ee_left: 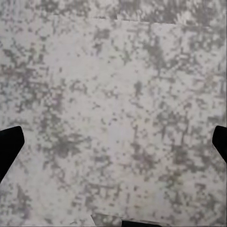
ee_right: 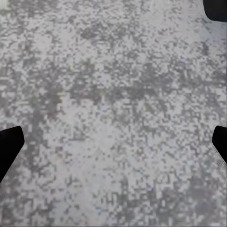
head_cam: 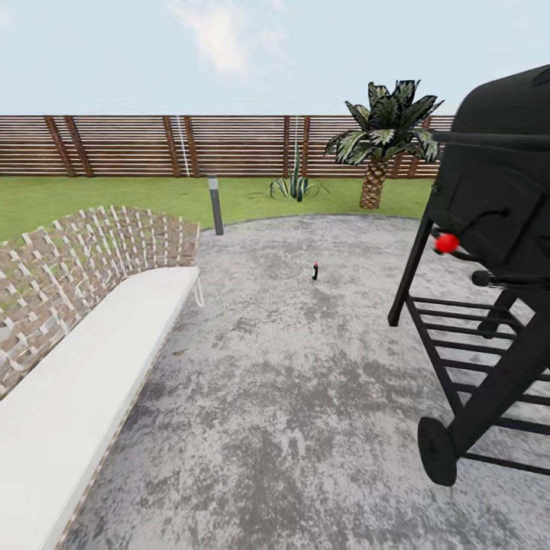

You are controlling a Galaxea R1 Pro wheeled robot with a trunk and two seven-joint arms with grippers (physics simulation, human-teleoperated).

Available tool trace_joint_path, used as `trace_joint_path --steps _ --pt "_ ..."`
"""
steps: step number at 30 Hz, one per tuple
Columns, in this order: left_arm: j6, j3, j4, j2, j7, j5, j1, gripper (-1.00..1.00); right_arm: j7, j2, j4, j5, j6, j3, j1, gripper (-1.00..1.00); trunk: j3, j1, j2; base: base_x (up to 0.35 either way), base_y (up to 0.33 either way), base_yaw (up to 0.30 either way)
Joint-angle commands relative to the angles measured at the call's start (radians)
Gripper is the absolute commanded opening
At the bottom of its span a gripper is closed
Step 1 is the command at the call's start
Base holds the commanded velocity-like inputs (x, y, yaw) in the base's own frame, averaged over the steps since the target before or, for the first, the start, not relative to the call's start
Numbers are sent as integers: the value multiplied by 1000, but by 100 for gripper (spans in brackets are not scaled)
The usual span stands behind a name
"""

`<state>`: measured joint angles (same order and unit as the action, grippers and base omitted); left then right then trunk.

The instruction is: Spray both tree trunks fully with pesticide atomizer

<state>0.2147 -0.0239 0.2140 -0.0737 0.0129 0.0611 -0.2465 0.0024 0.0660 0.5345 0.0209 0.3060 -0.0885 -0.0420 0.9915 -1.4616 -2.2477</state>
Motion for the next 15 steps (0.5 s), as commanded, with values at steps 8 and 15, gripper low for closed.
trace_joint_path --steps 8,15 --pt "3 -1 -1 0 -1 6 0 100 -1 0 -1 2 4 0 0 100 1 0 0 339 0 0" --pt "3 -1 -1 0 -1 6 0 100 -2 0 4 4 4 -3 1 100 1 0 0 339 0 0"
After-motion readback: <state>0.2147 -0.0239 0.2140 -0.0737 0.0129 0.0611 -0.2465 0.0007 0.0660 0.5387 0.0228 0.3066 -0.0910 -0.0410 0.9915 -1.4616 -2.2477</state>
